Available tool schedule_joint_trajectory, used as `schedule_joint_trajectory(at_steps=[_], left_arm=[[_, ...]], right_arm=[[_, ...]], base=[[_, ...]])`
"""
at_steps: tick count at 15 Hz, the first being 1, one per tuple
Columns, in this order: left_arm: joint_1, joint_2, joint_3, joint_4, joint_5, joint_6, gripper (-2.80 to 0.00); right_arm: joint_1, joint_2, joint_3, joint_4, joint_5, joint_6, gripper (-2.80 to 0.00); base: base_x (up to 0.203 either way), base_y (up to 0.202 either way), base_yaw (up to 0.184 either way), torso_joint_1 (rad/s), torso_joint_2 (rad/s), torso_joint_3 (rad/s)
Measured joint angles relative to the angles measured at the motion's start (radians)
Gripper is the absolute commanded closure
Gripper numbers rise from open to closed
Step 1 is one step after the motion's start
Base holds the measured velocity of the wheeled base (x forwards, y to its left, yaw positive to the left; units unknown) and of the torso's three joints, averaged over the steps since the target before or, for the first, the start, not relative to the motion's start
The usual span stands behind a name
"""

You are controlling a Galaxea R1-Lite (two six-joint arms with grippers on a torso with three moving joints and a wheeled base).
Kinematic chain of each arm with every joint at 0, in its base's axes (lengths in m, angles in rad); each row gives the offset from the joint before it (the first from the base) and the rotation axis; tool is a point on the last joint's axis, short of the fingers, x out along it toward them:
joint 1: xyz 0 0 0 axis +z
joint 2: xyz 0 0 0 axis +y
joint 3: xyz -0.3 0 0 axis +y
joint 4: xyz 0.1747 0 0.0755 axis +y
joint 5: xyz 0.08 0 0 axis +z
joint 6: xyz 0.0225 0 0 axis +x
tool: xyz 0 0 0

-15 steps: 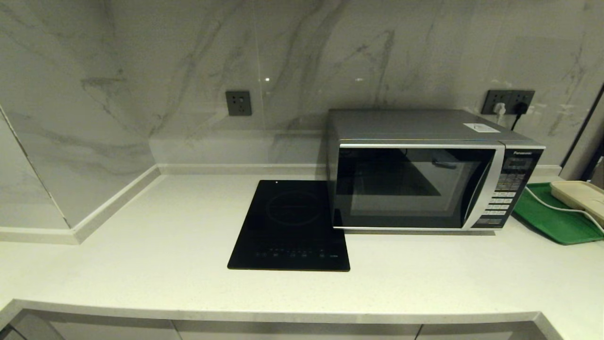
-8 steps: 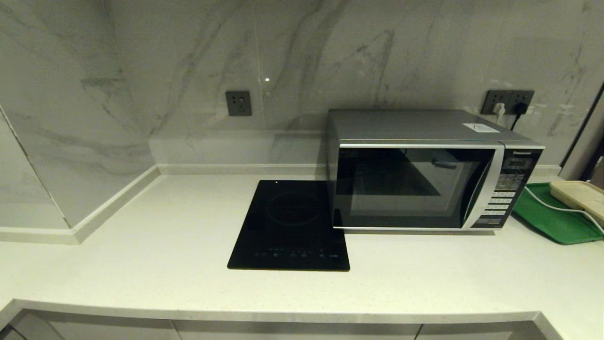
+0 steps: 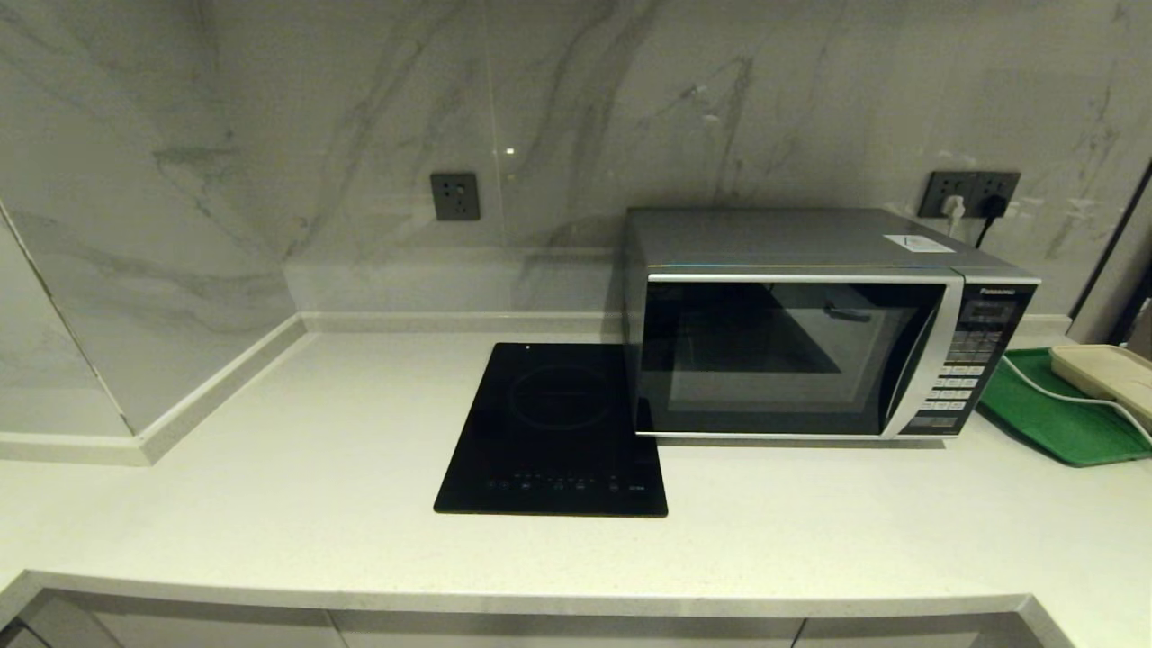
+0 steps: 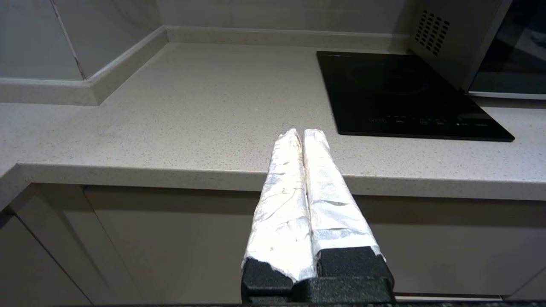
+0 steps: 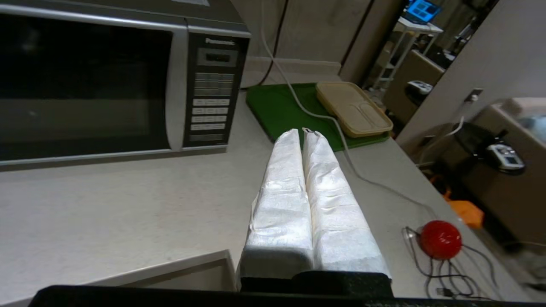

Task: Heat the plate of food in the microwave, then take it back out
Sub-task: Open the microwave oven

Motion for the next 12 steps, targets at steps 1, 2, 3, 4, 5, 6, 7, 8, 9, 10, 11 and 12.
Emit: schedule_joint_trajectory(at_steps=[1,2,3,4,5,6,7,8,9,10,11,12], left_arm=[[0.0,0.0,0.0,0.0,0.0,0.0,0.0],[0.0,0.0,0.0,0.0,0.0,0.0,0.0],[0.0,0.0,0.0,0.0,0.0,0.0,0.0],[0.0,0.0,0.0,0.0,0.0,0.0,0.0],[0.0,0.0,0.0,0.0,0.0,0.0,0.0],[0.0,0.0,0.0,0.0,0.0,0.0,0.0],[0.0,0.0,0.0,0.0,0.0,0.0,0.0],[0.0,0.0,0.0,0.0,0.0,0.0,0.0],[0.0,0.0,0.0,0.0,0.0,0.0,0.0],[0.0,0.0,0.0,0.0,0.0,0.0,0.0],[0.0,0.0,0.0,0.0,0.0,0.0,0.0],[0.0,0.0,0.0,0.0,0.0,0.0,0.0]], right_arm=[[0.0,0.042,0.004,-0.017,-0.007,-0.019,0.0],[0.0,0.082,0.017,-0.024,-0.01,-0.025,0.0],[0.0,0.116,0.029,-0.032,-0.011,-0.027,0.0],[0.0,0.15,0.038,-0.044,-0.013,-0.03,0.0],[0.0,0.188,0.045,-0.062,-0.014,-0.035,0.0],[0.001,0.229,0.048,-0.079,-0.016,-0.039,0.0],[0.003,0.271,0.049,-0.1,-0.021,-0.041,0.0],[0.013,0.32,0.049,-0.118,-0.037,-0.043,0.0],[0.037,0.371,0.047,-0.132,-0.064,-0.042,0.0],[0.064,0.423,0.043,-0.147,-0.097,-0.04,0.0],[0.093,0.485,0.038,-0.168,-0.136,-0.037,0.0],[0.12,0.555,0.031,-0.2,-0.174,-0.033,0.0]], base=[[0.0,0.0,0.0,0.0,0.0,0.0],[0.0,0.0,0.0,0.0,0.0,0.0],[0.0,0.0,0.0,0.0,0.0,0.0],[0.0,0.0,0.0,0.0,0.0,0.0],[0.0,0.0,0.0,0.0,0.0,0.0],[0.0,0.0,0.0,0.0,0.0,0.0],[0.0,0.0,0.0,0.0,0.0,0.0],[0.0,0.0,0.0,0.0,0.0,0.0],[0.0,0.0,0.0,0.0,0.0,0.0],[0.0,0.0,0.0,0.0,0.0,0.0],[0.0,0.0,0.0,0.0,0.0,0.0],[0.0,0.0,0.0,0.0,0.0,0.0]])
